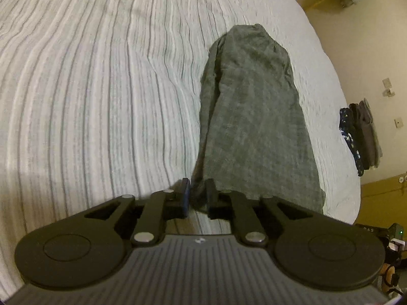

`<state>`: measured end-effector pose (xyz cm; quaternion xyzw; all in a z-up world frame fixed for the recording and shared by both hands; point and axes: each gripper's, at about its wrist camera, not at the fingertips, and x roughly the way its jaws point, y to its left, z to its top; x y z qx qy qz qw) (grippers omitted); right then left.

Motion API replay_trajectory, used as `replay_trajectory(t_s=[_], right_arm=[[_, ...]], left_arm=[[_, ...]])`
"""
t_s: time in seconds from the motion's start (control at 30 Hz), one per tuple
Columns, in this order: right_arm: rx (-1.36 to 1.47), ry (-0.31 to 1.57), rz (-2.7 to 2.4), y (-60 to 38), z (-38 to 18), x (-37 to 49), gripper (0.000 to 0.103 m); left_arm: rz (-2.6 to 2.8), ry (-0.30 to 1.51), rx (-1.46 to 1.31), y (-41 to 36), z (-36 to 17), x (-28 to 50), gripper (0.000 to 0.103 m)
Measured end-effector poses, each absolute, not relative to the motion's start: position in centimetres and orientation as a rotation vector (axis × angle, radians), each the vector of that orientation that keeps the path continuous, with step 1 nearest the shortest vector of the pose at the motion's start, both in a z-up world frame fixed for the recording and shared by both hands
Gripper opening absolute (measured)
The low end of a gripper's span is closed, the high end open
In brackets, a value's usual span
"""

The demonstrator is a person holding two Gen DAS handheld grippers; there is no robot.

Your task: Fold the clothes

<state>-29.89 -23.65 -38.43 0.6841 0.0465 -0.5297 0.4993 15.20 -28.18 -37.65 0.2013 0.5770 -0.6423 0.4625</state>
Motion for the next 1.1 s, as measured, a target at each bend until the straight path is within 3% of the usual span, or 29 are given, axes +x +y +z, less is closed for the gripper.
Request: replay_trajectory(t_s=[0.03,0.07,0.1,0.2,0.23,0.33,0.37,0.4,0.43,0.47,0.57,0.9,1.1], right_arm=[[1.651,0.108,-1.282,-23.5,-38.4,-30.0,0.020],[1.641,0.104,-1.289,-23.5,-38.3,-29.9,0.054],[1.627,0.100,-1.296,-23.4,-38.3,-29.9,0.078],[1.578,0.090,-1.289,-23.4,-38.4,-29.4,0.077],[1.579,0.098,-1.282,-23.5,-38.7,-29.2,0.077],[1.610,0.098,-1.243,-24.2,-40.6,-28.8,0.061],[1.616,0.109,-1.239,-24.5,-41.0,-28.7,0.043],[1.627,0.119,-1.228,-24.6,-41.3,-28.8,0.023],[1.638,0.125,-1.215,-24.8,-41.6,-28.9,0.020],[1.642,0.121,-1.195,-25.0,-41.5,-29.2,0.011],[1.580,0.168,-1.154,-25.4,-39.8,-30.1,0.007],[1.305,0.326,-1.038,-26.4,-32.2,-35.6,0.006],[1.322,0.494,-1.044,-22.6,-34.7,-39.9,0.006]], left_arm=[[-1.577,1.418,0.477,-28.1,-37.4,15.7,0.021],[-1.572,1.418,0.454,-28.0,-37.2,16.3,0.029],[-1.567,1.427,0.430,-28.0,-37.2,16.7,0.034],[-1.548,1.475,0.364,-28.6,-38.3,17.0,0.039],[-1.549,1.488,0.352,-28.8,-38.8,16.8,0.040],[-1.566,1.527,0.334,-29.3,-40.2,15.9,0.041],[-1.575,1.536,0.339,-29.4,-40.6,15.6,0.035],[-1.585,1.543,0.348,-29.4,-40.8,15.2,0.017],[-1.599,1.553,0.362,-29.4,-41.0,14.8,0.004],[-1.609,1.555,0.370,-29.2,-40.9,14.5,0.004],[-1.606,1.534,0.312,-28.1,-40.1,14.3,0.003],[-1.550,1.543,0.105,-17.5,-36.9,9.6,0.003],[-1.391,1.597,0.076,-9.6,-39.3,3.8,0.004]])
